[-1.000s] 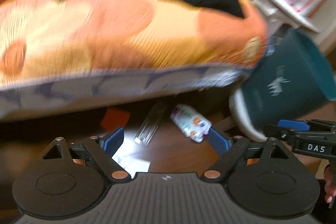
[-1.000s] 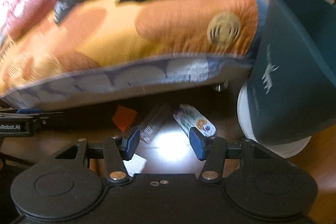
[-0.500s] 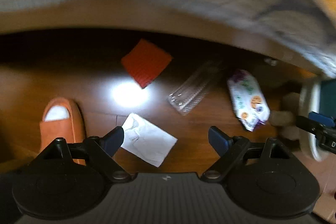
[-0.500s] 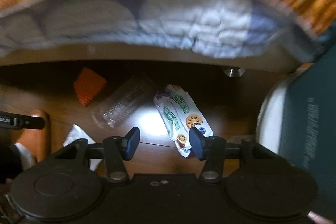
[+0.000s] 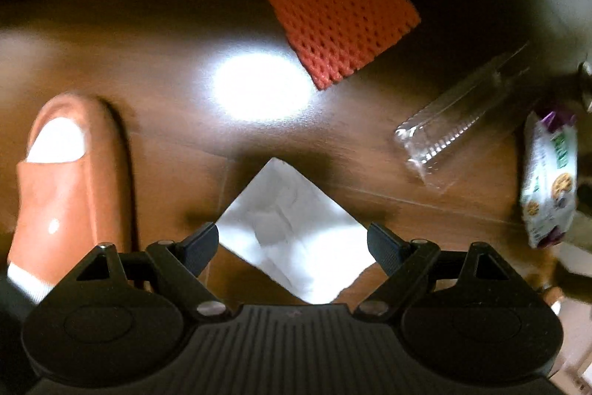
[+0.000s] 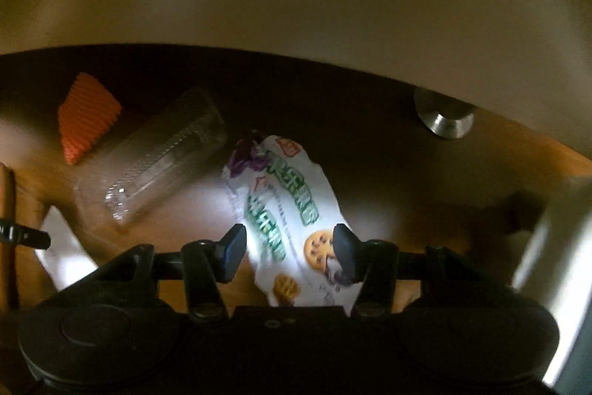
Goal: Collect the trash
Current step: 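Move both open tools back under the bed toward the white tissue and cookie wrapper, then grasp the cookie wrapper with right gripper while left grasps the white tissue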
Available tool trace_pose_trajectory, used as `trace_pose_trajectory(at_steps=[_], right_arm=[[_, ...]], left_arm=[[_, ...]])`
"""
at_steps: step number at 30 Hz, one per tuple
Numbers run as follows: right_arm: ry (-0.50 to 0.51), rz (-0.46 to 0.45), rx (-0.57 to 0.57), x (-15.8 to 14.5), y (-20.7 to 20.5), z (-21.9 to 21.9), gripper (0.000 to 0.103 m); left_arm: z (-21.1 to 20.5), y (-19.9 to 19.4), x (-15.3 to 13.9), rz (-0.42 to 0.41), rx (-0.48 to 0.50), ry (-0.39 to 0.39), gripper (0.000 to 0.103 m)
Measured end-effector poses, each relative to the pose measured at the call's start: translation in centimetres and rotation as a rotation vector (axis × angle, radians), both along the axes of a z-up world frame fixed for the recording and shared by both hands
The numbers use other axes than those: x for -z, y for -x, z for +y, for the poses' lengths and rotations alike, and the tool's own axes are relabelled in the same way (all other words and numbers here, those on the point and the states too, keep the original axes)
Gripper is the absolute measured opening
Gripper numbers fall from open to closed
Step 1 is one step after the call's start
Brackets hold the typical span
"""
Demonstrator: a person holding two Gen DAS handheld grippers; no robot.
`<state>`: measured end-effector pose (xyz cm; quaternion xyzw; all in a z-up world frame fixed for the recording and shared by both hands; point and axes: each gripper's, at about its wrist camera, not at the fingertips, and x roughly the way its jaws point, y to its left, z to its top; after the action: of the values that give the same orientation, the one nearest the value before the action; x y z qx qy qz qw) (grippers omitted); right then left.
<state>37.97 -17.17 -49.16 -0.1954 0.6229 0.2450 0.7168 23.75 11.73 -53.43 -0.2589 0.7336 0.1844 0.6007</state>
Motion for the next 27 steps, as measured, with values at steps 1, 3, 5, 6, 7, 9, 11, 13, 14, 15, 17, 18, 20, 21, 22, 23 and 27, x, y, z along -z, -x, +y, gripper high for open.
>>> trace_pose_trajectory(at_steps=[1,3,5,6,7,9,11,13,14,15,17,18,20,21,22,23,27], right_arm=[[-0.002,-0.001,-0.005,0.6,-0.3,0.0,0.052],[-0.001,0.002,-0.008,1.8,-0.8,-0.1,0.052],[-0.004,0.016,-0.013,2.9,-1.3,-0.2,0.052],[-0.006,0.023,-0.018,3.3,-1.4,-0.2,0.052],[-0.01,0.031,-0.022,3.7,-1.7,-0.2,0.052],[-0.012,0.041,-0.026,4.4,-2.0,-0.2,0.052],[-0.021,0.051,-0.034,4.8,-2.1,0.0,0.052],[-0.015,0.044,-0.042,5.0,-2.1,0.2,0.052],[-0.018,0.046,-0.042,5.1,-2.1,0.2,0.051],[-0.02,0.049,-0.038,5.3,-2.2,0.3,0.05],[-0.022,0.056,-0.027,5.5,-2.3,0.3,0.049],[-0.024,0.059,-0.021,5.7,-2.3,0.3,0.049],[-0.017,0.052,-0.013,5.8,-2.1,0.3,0.049],[-0.012,0.046,-0.007,5.8,-2.0,0.4,0.048],[-0.008,0.041,0.001,5.8,-1.9,0.4,0.048],[-0.001,0.036,0.012,5.9,-1.8,0.4,0.047],[0.002,0.017,0.045,5.8,-1.0,0.4,0.028]], left_arm=[[0.0,0.0,0.7,0.004,0.02,0.003,0.088],[-0.1,0.0,1.7,0.008,0.063,0.009,0.088],[-0.5,0.1,2.7,0.013,0.123,0.017,0.088],[-0.7,0.2,3.0,0.014,0.15,0.02,0.088],[-0.9,0.4,3.3,0.013,0.17,0.028,0.088],[-1.1,0.7,3.9,0.022,0.201,0.034,0.087],[-1.7,1.0,4.4,0.021,0.23,0.036,0.087],[-2.2,1.2,4.6,0.018,0.261,0.031,0.085],[-2.4,1.2,4.7,0.017,0.273,0.03,0.078],[-2.5,1.2,4.7,0.016,0.288,0.023,0.078],[-2.9,1.2,4.7,0.016,0.303,0.008,0.077],[-3.0,1.2,4.7,0.02,0.302,0.002,0.077],[-3.4,1.1,4.7,0.033,0.305,-0.023,0.07],[-3.6,1.1,4.6,0.039,0.31,-0.037,0.068],[-3.8,1.0,4.4,0.037,0.316,-0.043,0.064],[-4.0,0.8,4.2,0.032,0.325,-0.048,0.059],[-5.6,-0.1,3.8,0.011,0.357,-0.056,0.031]])
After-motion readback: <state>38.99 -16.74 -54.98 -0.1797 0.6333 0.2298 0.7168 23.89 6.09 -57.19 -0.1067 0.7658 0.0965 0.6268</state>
